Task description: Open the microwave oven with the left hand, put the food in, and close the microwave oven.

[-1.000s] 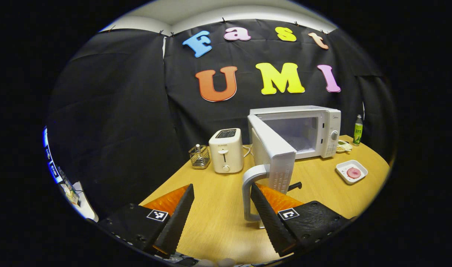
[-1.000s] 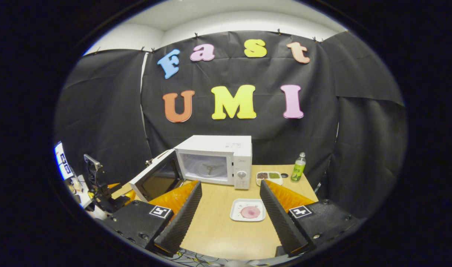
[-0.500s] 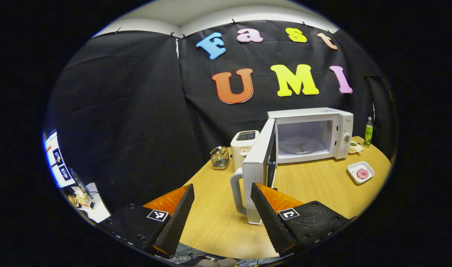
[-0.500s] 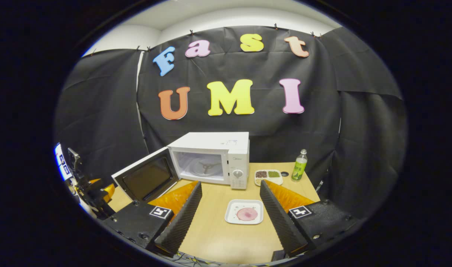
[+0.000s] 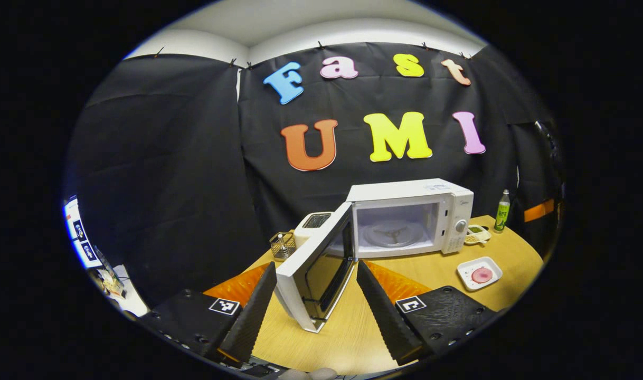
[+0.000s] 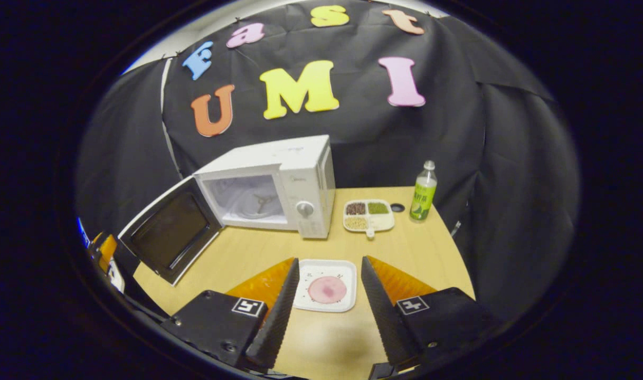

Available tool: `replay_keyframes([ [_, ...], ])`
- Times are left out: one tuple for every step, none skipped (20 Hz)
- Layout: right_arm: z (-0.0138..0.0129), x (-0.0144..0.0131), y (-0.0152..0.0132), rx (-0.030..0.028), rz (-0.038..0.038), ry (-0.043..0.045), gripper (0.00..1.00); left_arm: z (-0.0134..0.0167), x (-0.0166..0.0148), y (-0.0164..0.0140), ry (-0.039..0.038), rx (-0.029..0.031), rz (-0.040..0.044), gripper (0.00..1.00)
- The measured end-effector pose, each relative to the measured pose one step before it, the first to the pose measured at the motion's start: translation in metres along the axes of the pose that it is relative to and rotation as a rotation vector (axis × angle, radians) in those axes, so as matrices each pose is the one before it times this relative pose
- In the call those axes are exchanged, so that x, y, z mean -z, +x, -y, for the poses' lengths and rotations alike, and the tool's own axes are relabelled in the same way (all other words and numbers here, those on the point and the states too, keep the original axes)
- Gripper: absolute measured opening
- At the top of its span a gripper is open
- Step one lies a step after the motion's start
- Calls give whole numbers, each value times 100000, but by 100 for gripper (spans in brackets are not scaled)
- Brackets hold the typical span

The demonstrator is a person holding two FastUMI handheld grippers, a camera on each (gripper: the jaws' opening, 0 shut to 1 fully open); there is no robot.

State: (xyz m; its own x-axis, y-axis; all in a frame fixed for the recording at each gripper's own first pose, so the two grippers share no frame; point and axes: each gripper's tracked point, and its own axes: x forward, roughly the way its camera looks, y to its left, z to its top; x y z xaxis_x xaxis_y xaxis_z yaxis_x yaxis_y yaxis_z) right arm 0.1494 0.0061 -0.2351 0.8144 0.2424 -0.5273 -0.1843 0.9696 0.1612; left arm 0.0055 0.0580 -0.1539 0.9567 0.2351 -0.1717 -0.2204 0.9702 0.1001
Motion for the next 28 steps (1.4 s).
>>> replay_keyframes([
  [719, 954, 1472, -136, -4358, 1680, 75, 896, -1288, 64, 489, 817, 1591, 92],
  [668, 1065, 1667, -830, -5278, 1871, 62, 895, -1191, 123, 357, 413, 1715, 92],
  [505, 721, 1631, -1615, -3625, 2204, 58, 768, -1045, 24, 51, -41, 1420, 92],
  [660, 722, 1783, -385, -4224, 1381, 54, 716, -1099, 134, -407, -62, 1233, 92],
  [660, 895, 1428, -558, -4229, 593, 53, 885, -945, 66, -395, 216, 887, 92],
  [617, 523, 1380, -732, -3593, 801, 59, 794, -542, 175, -176, -275, 490, 91],
  [660, 482, 1171, -11, -3377, -117, 48, 598, -488, 174, 309, -421, 237, 91],
  [786, 355, 1131, 634, -3205, -729, 43, 643, -465, 81, 398, -400, -80, 91],
  [578, 278, 1253, 97, -3158, 96, 41, 578, -400, -38, 617, -420, -177, 91],
  [383, 213, 1047, -14, -3097, 332, 37, 517, -231, -143, 896, -708, -427, 91],
  [-195, 252, 1065, -1956, -3726, -516, 35, 488, -289, -102, 850, -246, -372, 91],
  [27, 438, 894, -844, -4620, -842, 31, 318, -200, -220, 890, -805, -504, 91],
  [57, 553, 778, -718, -4060, -573, 53, 161, -254, -119, 659, -929, -437, 91],
  [-158, 309, 718, -973, -3222, -85, 27, 292, -188, -250, 231, -854, -238, 91],
  [184, 312, 411, -298, -2437, 212, 25, 113, -167, -318, -85, -1540, -263, 91],
  [10, 252, 333, -691, -2009, 939, 22, 194, 2, -395, -735, -871, -723, 91],
  [-243, 145, 137, -1381, -2320, 1574, 33, 220, -102, -397, -904, -638, -476, 91],
  [172, -371, 159, 542, 869, 1235, 29, 161, -36, -378, -415, -760, -120, 91],
  [174, 95, -23, 22, -2319, 685, 28, 179, 90, -200, -176, -909, -279, 91],
  [67, -46, 318, -91, -924, 2424, 6, 219, 116, -287, -218, -574, -473, 91],
  [-342, 104, -266, -1457, -2921, 2263, 13, 52, 265, -200, -188, -757, -839, 91],
  [34, -140, 337, -1155, -1958, 2278, 8, 119, 195, -169, -380, -559, -968, 91],
  [10, -92, -95, -1068, -1176, 2556, 7, -36, 138, -232, -365, -732, -590, 91],
  [42, 30, 98, -1260, -1650, 2497, 5, 51, 88, -181, -398, -381, -449, 91],
  [-37, -96, -25, -1521, -1207, 2139, 5, 69, 58, -145, -189, -278, -562, 91],
  [-2, -78, 5, -1758, -533, 472, 4, -26, 23, -150, 179, -502, -170, 91],
  [33, 68, -77, -1392, -174, 885, 4, -73, -49, -130, 205, -377, -114, 91],
  [4, 19, -5, -1464, -271, 490, 4, -114, 2, -182, 87, -454, 49, 91],
])
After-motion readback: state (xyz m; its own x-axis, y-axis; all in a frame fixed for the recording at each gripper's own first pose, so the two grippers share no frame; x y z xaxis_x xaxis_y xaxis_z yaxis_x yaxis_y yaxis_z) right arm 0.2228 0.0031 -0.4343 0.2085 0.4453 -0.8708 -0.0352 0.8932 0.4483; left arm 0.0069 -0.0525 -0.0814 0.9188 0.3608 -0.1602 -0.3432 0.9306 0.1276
